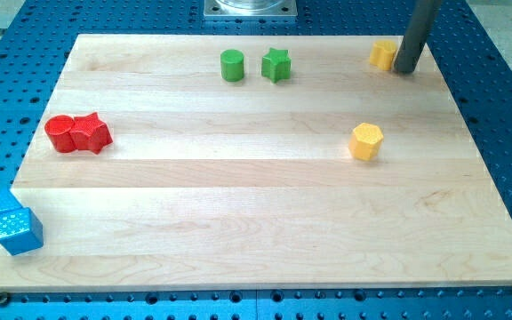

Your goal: Push the hexagon towards the heart

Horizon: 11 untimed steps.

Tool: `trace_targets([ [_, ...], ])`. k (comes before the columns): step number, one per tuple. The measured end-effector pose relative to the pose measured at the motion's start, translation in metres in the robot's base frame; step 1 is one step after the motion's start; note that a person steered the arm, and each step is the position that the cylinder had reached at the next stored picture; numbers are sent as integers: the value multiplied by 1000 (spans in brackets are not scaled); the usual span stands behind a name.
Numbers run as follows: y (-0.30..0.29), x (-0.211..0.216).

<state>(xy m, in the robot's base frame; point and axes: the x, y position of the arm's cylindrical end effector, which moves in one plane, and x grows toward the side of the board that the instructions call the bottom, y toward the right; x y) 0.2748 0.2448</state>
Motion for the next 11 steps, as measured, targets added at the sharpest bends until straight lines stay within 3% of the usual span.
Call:
trace_targets([
  [2,-27,215],
  [3,-98,205],
  [5,-76,131],
  [7,-110,129],
  [9,-95,64],
  [10,-89,64],
  [11,-96,100],
])
